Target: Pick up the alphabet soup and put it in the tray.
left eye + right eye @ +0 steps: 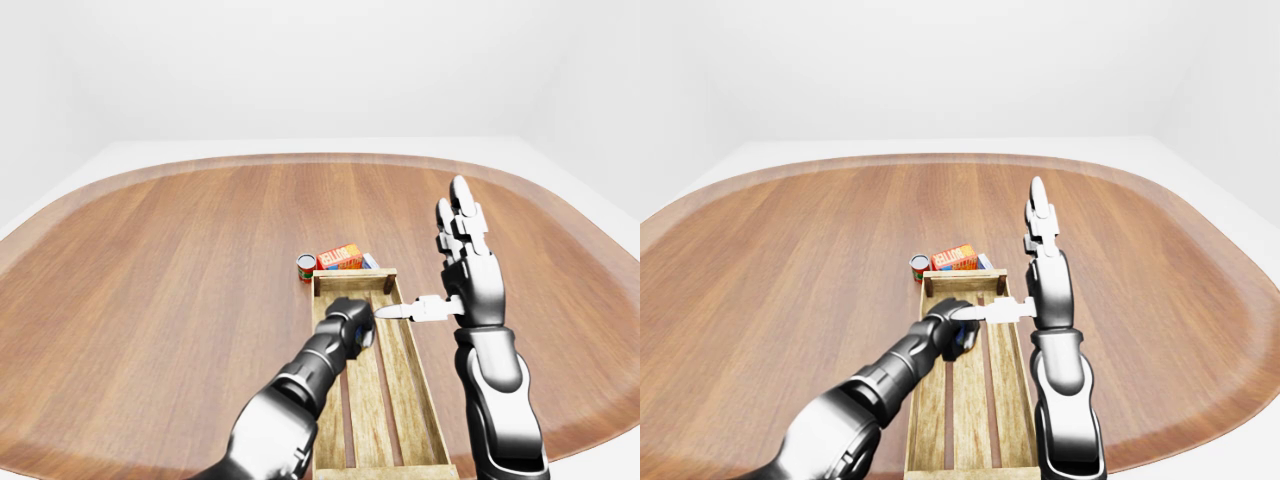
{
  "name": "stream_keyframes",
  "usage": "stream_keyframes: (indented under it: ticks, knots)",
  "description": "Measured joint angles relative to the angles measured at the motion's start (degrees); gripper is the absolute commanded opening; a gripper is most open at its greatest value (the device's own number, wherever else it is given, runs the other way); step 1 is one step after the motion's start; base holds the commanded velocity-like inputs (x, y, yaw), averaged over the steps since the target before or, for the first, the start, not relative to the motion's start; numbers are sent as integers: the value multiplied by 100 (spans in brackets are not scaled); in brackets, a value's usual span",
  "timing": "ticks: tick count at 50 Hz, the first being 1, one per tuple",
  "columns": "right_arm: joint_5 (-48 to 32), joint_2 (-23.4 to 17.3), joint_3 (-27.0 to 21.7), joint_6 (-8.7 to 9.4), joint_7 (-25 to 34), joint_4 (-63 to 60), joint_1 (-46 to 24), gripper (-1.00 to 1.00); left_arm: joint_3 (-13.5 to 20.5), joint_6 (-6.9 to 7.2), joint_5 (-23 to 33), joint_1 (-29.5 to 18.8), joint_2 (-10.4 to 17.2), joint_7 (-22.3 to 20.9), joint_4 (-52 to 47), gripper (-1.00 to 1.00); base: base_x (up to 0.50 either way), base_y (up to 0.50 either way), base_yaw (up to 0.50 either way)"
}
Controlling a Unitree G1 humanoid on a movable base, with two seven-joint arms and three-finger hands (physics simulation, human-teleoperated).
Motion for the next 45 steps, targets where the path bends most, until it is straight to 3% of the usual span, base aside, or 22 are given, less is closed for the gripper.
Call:
stream_keyframes:
  ticks: [45]
  knots:
    - [5, 4, 22, 0, -13, 44, -26, 100, 32, 0, 146, 43, -81, 61, 196, -100, 0, 0, 0]
